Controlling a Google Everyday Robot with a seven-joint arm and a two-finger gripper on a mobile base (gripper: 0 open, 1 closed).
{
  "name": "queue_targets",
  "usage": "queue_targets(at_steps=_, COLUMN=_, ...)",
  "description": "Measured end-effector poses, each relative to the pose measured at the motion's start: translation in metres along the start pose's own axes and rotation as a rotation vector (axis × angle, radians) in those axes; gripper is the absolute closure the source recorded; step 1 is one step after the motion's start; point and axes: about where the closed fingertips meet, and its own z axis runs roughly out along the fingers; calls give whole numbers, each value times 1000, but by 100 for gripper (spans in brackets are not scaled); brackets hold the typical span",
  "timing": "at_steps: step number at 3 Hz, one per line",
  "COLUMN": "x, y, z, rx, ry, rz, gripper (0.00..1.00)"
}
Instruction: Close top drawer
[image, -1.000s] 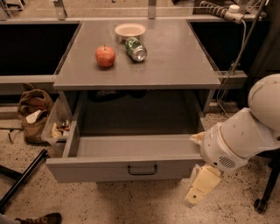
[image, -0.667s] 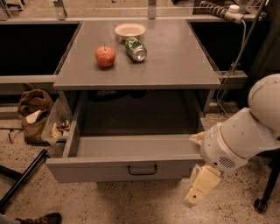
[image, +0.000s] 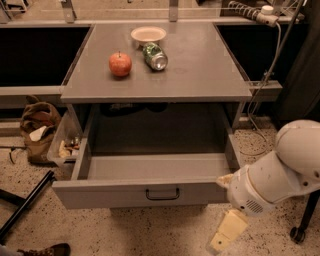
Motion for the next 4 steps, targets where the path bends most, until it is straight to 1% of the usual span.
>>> queue_targets(at_steps=1, x=14, y=3, z=25, rx=-41, ry=-14, rz=27, gripper=0)
queue_targets(at_steps=2, x=21, y=0, z=41, rx=-47, ry=-12, rz=34, gripper=0)
queue_targets(at_steps=3, x=23, y=-23, z=52, rx=2, ry=15, rz=34, gripper=0)
queue_targets(at_steps=4, x=35, y=-62, z=67, rx=56, ry=40, rz=81, gripper=0)
